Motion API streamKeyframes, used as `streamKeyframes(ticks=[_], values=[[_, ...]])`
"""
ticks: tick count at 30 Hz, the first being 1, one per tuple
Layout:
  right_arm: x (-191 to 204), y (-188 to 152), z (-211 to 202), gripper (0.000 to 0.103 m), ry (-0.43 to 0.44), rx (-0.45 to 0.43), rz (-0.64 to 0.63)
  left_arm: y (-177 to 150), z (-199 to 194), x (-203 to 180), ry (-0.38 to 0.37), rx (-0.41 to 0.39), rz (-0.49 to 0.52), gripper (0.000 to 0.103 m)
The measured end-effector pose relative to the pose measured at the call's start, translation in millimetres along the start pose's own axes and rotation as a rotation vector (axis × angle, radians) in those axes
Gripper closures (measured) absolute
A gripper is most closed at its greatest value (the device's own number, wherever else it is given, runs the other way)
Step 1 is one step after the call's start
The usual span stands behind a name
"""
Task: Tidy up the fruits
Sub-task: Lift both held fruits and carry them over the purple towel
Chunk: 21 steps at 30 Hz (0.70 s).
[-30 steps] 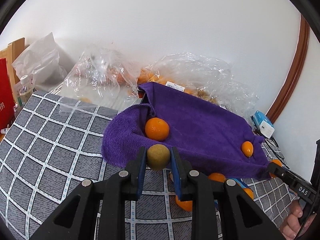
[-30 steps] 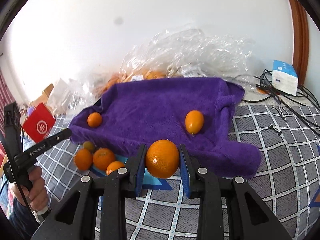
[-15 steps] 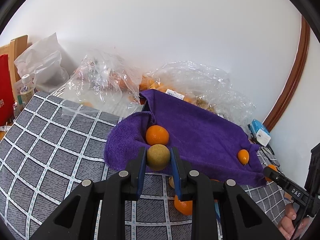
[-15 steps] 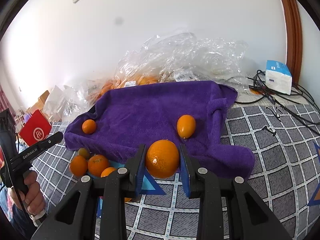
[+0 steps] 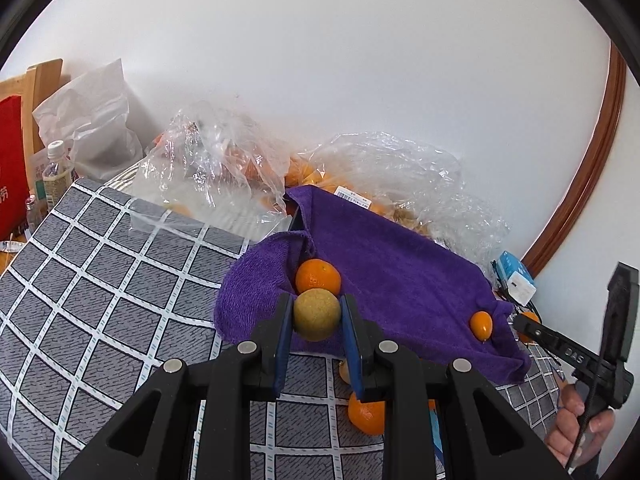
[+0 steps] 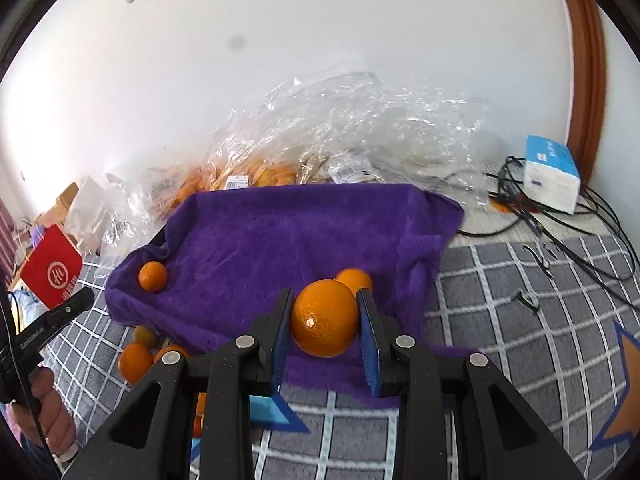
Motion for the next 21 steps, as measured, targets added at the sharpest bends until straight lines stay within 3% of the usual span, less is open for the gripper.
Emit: streamKeyframes(ticks=[11,13,17,21], values=[[-6.5,-11.2,17.4,0.072,0.004,0.023,0.019,8.1,-2.1,-5.0,0.042,-0.01,0.063,0.08],[-9.9,-12.6,17.5,0.072,0.004,0.035,0.036,17.4,-5.1,-10.6,0.021,-0.001,0.041,0.08],[-16.2,-15.3,21.4,0.072,-0.02,0.068,0.036,39.0,-1.8,-32.2,0.019,-0.012,0.104,0.08],[-19.3,-18.6,23.6,0.072,-0.042,0.089,0.028,40.5,23.2,-56.0,0.021,0.022,0.165,0.08]])
Point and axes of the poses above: each gripper's, at about its wrist camera, not at the fingertips, and z roughly the way its jaws point, x to its left, y to its top, the point moved 7 cm from there along z, roughly the way its jaws point, and after that the axes turned 15 degrees about -x, right-handed, at the moved point
